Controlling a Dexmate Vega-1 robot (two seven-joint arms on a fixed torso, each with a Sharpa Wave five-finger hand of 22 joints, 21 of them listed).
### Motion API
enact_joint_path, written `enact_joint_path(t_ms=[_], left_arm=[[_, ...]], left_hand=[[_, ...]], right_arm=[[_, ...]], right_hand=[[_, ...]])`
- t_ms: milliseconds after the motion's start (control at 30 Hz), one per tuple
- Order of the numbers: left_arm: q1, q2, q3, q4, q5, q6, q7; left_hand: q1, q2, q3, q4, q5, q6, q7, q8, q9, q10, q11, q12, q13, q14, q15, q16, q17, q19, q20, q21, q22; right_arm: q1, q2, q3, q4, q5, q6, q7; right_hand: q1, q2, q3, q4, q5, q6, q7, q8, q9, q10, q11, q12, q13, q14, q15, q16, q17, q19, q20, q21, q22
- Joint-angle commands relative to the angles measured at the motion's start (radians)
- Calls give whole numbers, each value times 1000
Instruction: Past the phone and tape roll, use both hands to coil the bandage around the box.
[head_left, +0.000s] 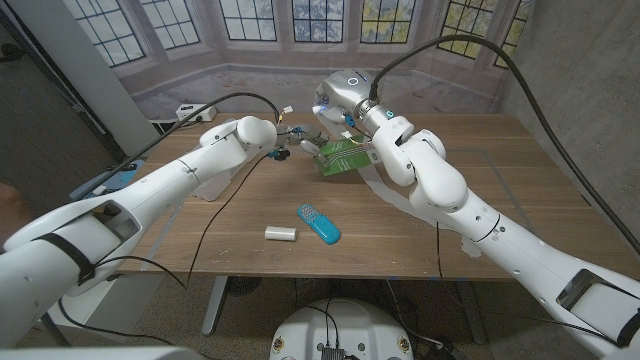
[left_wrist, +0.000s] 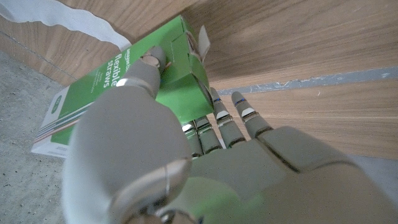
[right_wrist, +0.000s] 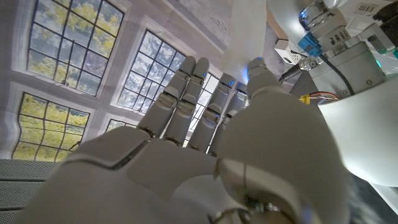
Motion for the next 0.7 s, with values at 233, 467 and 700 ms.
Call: enact_joint_path(t_ms=[233, 467, 700], left_arm=[[-33, -30, 21, 50, 38, -12, 17], [-57, -43, 28, 76, 53, -25, 17], [-86, -60, 32, 113, 62, -42, 16]], left_hand=[[-41, 51, 9, -1, -3, 25, 30, 222, 4, 14, -2, 5, 46, 10, -1, 3, -2, 9, -2, 8, 4], [-42, 50, 11, -1, -3, 26, 29, 223, 4, 16, -4, 6, 46, 10, -1, 2, -4, 11, -4, 9, 4], [-40, 52, 12, -2, -3, 24, 29, 223, 4, 14, -5, 6, 46, 10, -2, 2, -4, 11, -4, 9, 4]], right_arm=[[-44, 21, 6, -37, -10, 10, 22], [-59, 32, 6, -51, -17, 2, 35], [-71, 36, 10, -65, -18, -1, 50]], right_hand=[[3, 15, -6, 1, -2, 7, 9, 0, 4, 4, 10, -3, 5, 11, -134, 1, 6, 12, -72, -2, 3], [4, 16, -7, 0, -2, 8, 9, 0, 4, 5, 13, -2, 7, 10, -134, 0, 6, 13, -72, -2, 3], [6, 17, -8, -1, -2, 9, 11, -1, 4, 9, 17, -1, 7, 12, -135, 1, 8, 13, -70, -2, 3]])
